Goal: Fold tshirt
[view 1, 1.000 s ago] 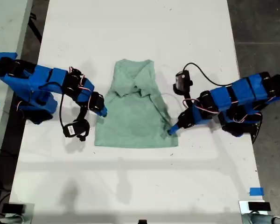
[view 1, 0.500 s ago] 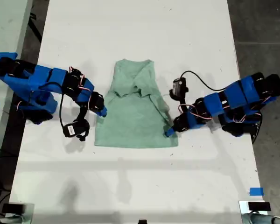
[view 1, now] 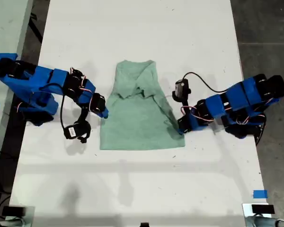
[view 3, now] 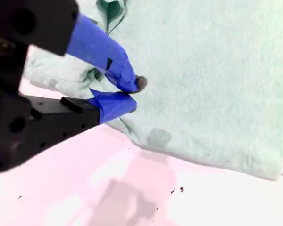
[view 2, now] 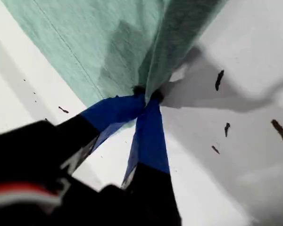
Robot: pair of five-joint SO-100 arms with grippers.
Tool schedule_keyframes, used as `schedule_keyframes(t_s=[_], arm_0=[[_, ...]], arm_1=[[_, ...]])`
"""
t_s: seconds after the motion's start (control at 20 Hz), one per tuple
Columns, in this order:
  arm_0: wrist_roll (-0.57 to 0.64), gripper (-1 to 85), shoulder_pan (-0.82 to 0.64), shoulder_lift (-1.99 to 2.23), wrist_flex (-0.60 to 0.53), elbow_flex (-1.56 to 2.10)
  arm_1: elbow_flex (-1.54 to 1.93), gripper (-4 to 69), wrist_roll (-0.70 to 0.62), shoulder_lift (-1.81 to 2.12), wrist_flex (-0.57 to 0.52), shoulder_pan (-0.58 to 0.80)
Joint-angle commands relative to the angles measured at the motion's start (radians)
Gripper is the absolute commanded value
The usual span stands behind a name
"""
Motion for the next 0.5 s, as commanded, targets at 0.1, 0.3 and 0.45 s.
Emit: schedule_keyframes(t_s=[0.1, 0.3, 0.45], arm_0=[[-0.003, 2.6, 0.014, 0.026, -0.015, -0.012], [-0.002, 2.6, 0.014, 0.028, -0.014, -0.012], [-0.003, 2.5, 0.014, 0.032, -0.011, -0.012]], arm_1=[[-0.359, -1.4, -0.028, 0.106, 0.39, 0.002], [-0.618, -1.4, -0.064, -0.121, 0.367, 0.018], [-0.934, -1.4, -0.089, -0.433, 0.362, 0.02]])
